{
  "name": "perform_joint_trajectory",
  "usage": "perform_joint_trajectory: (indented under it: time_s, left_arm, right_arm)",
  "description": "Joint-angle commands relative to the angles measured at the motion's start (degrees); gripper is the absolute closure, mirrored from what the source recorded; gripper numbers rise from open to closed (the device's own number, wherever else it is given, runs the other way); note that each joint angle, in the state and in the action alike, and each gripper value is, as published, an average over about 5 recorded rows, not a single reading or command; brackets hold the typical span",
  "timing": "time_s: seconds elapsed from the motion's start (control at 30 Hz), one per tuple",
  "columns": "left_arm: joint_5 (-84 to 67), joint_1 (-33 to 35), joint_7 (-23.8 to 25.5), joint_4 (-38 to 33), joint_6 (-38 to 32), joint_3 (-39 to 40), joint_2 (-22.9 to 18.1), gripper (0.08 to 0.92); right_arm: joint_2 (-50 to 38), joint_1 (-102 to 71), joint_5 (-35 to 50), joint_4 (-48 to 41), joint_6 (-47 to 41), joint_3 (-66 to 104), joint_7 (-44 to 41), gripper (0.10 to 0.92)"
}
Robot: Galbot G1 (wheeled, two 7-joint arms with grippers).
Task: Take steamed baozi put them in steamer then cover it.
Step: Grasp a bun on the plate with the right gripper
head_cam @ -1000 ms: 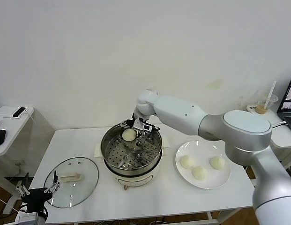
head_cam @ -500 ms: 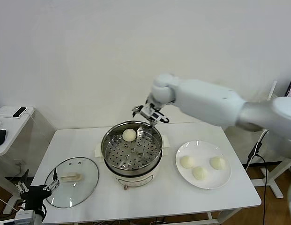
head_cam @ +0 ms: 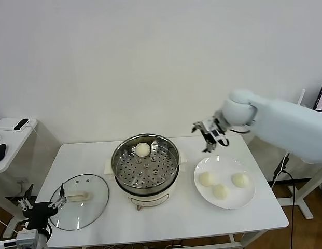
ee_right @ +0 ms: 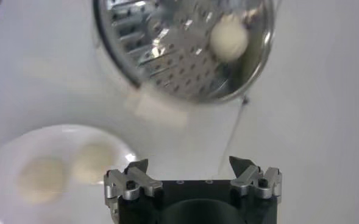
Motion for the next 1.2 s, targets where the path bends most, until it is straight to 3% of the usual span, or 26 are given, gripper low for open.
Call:
perform_joint_trajectory:
  time_s: [0.03, 0.6, 1.2]
  left_arm:
    - [-0.2, -0.4, 0.1, 0.6, 0.2, -0.4, 0.5, 0.177]
    - [-0.1, -1.5, 0.2, 0.9, 0.7, -1.3, 0.9, 0.177]
    - [0.0, -1.0, 0.4, 0.9, 0.7, -2.4, 0.8, 0.177]
  right_arm:
    - [-9.3, -15.0, -3.8, 3.1, -5.7, 5.2, -0.5, 0.203]
    - [2.1, -27.8, -9.6, -9.0, -5.5, 11.6, 1.4, 0.203]
    - [8.3, -29.7, -12.3, -17.7, -4.9, 13.7, 2.6, 0.203]
